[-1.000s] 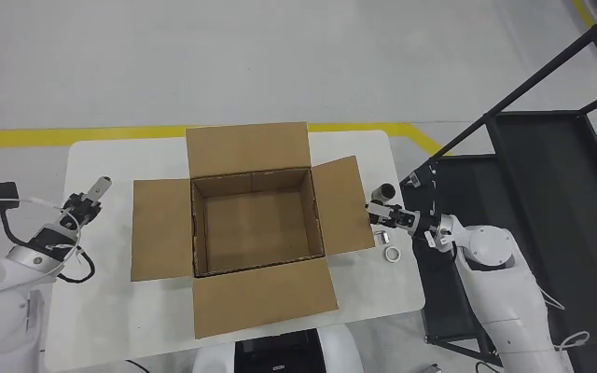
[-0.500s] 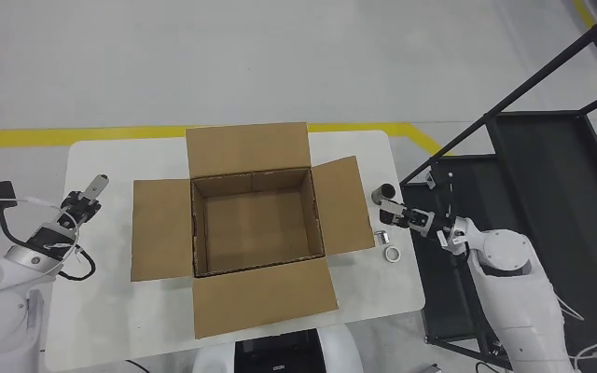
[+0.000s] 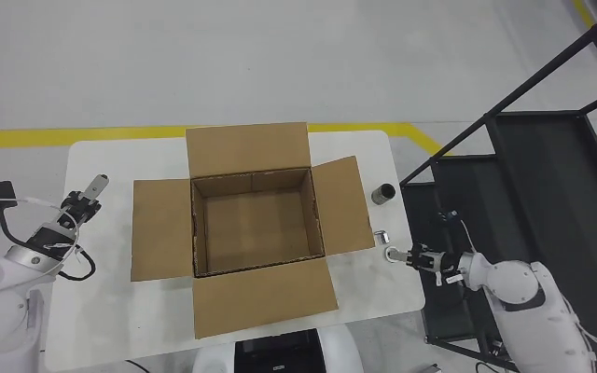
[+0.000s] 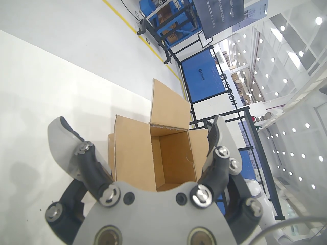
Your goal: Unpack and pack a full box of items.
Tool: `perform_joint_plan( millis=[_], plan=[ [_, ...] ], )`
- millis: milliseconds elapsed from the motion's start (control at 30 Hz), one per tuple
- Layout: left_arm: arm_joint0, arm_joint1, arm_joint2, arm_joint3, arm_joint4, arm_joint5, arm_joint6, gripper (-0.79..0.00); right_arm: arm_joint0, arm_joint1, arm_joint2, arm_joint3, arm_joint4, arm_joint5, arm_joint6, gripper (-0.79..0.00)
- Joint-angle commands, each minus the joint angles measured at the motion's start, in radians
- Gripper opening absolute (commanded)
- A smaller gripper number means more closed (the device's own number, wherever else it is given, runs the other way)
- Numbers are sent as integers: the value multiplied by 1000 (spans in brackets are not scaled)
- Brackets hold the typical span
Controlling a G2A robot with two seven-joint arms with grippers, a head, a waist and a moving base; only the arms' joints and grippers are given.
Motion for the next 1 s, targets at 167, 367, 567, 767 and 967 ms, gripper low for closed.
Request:
perform_joint_plan(
  millis=[167, 367, 567, 767, 967],
  plan=[
    [0, 0, 0, 0, 0, 0, 0, 0, 19, 3, -82, 42, -136, -40, -35, 0],
    [0, 0, 0, 0, 0, 0, 0, 0, 76, 0, -162, 93, -211, -35, -91, 0],
    [0, 0, 0, 0, 0, 0, 0, 0, 152, -1, -207, 191, -283, -7, -157, 0],
    [0, 0, 0, 0, 0, 0, 0, 0, 186, 5, -209, 239, -320, -23, -161, -271],
    [0, 0, 0, 0, 0, 0, 0, 0, 201, 11, -209, 267, -355, -44, -171, -326]
  ],
)
